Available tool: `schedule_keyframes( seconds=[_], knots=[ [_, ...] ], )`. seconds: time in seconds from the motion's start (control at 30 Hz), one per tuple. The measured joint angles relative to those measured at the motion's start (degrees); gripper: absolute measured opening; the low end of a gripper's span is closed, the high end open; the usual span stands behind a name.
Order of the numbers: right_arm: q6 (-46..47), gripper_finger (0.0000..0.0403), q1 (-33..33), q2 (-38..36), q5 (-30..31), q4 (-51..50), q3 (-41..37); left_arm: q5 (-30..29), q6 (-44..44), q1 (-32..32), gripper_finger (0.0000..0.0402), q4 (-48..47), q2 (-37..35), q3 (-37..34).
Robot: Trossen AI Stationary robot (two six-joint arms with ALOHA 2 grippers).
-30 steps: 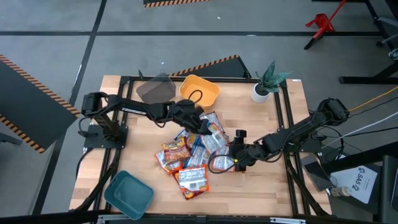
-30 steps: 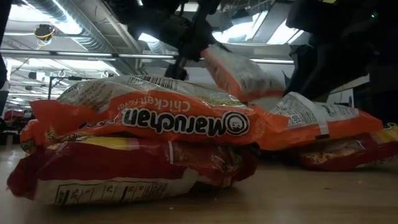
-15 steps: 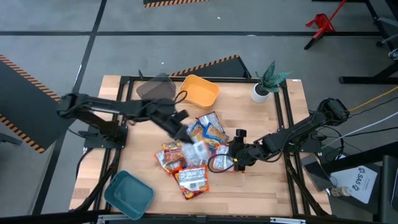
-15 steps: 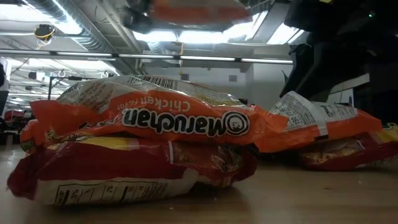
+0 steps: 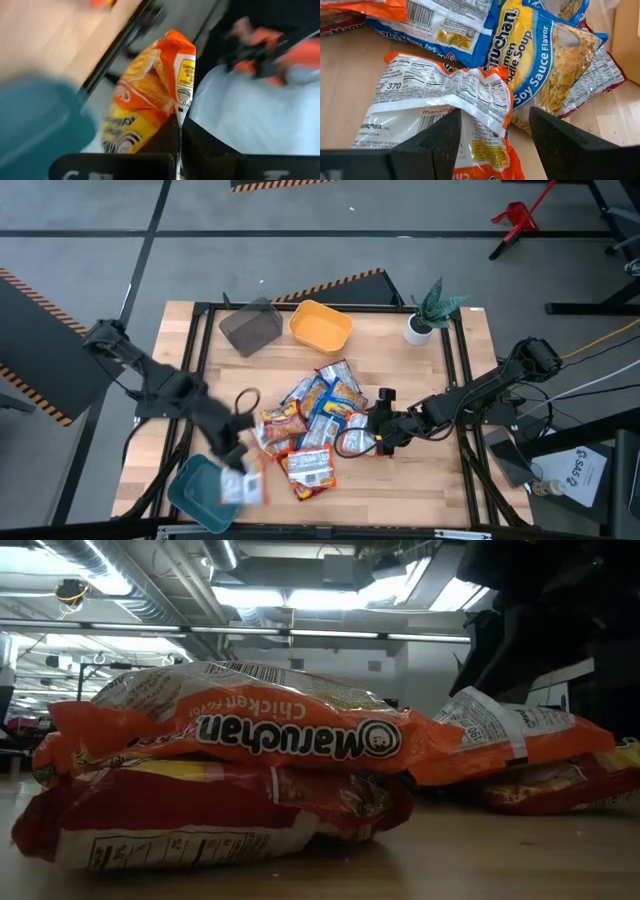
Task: Sort Maruchan noodles
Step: Put the orange noodle pack into the blue bin
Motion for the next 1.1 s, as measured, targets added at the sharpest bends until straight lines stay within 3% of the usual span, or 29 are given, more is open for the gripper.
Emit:
schedule_keyframes(
  seconds=[0.17, 0.37, 0.77, 1.1],
  knots=[
    [0.0, 0.0222, 0.0, 0.0, 0.07, 0.27, 0.0, -0.42, -3.37, -6.84, 0.0, -7.29, 1.36, 0.0],
    [-0.12, 0.0222, -0.01, 0.0, 0.59, 0.32, 0.0, -0.02, -3.25, -10.6, 0.0, -14.28, 2.69, 0.0],
    [-0.11, 0.0222, -0.01, 0.0, 0.59, 0.33, 0.0, 7.65, 3.92, -10.74, 0.0, -13.99, 9.33, 0.0],
    [-0.11, 0.0222, -0.01, 0.0, 0.59, 0.36, 0.0, 7.44, 9.09, -8.87, 0.0, -13.1, 13.53, 0.0]
  ],
)
